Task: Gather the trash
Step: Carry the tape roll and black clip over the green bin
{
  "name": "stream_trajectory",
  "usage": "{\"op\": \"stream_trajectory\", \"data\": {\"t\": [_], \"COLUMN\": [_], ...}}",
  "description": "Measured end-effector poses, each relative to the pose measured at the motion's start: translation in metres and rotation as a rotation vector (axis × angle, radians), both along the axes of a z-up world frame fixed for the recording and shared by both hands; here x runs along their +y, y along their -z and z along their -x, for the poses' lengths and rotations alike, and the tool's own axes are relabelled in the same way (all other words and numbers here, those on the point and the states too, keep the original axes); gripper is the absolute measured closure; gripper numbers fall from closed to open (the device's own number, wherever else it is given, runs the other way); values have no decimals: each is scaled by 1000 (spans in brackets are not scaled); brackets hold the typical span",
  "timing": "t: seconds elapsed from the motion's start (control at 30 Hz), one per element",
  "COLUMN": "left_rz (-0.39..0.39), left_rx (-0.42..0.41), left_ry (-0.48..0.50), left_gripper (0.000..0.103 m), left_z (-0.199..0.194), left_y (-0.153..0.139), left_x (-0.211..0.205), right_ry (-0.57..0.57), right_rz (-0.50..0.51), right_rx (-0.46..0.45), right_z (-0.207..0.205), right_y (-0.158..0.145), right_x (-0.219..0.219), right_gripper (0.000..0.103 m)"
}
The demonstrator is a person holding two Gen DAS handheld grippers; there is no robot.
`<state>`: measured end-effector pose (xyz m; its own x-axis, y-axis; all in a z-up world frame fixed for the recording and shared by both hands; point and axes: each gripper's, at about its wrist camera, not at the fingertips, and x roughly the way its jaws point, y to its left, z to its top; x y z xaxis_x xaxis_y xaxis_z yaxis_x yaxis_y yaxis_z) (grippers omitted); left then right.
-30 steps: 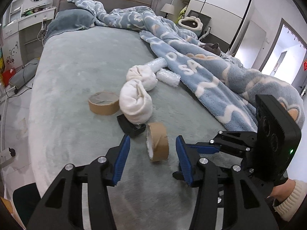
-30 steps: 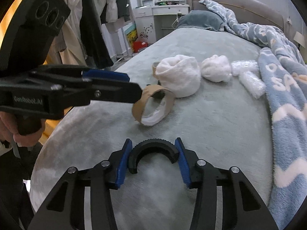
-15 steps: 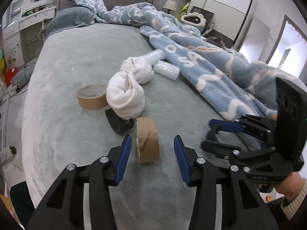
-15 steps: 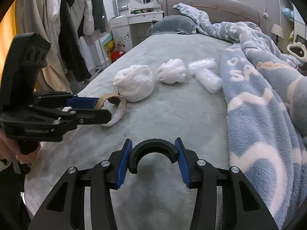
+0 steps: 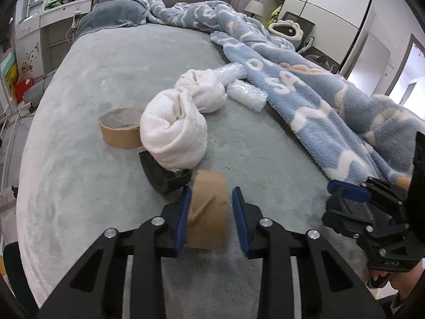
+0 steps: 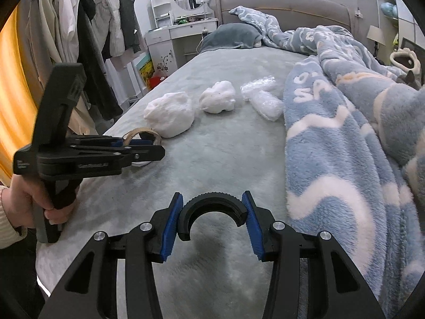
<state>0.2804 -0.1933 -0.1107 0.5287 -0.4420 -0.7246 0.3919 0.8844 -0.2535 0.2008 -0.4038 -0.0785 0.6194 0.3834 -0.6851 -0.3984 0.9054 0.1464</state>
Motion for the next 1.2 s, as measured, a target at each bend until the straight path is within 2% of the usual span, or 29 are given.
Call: {"op": "stream_trajectory", "data": {"t": [0.07,0.23,0.57,0.87,1.2], "left_rz": [-3,-1,-6,0,11], "left_rx": [3,4,-26,-45,-30], "left_ry": [-8,-4,66,29,-35], "left_gripper": [77,81,81,81,81], "left_z": [-1,0,12,15,15], "left_y": [1,1,-11,-26,-33], "left_x": [0,2,17,66,132], "right_ry": [-1,8,21,-36,-125], "right_rz": [-15,-34,-71,-63,-50], "right_rx": [0,-11,-26,-37,-45], "right_z": [1,0,-17,-34,-48], "right_y": [-2,-11,-27,-37,-45], "right_x": [-1,-1,15,70,140], "right_gripper": [56,56,56,56,56]}}
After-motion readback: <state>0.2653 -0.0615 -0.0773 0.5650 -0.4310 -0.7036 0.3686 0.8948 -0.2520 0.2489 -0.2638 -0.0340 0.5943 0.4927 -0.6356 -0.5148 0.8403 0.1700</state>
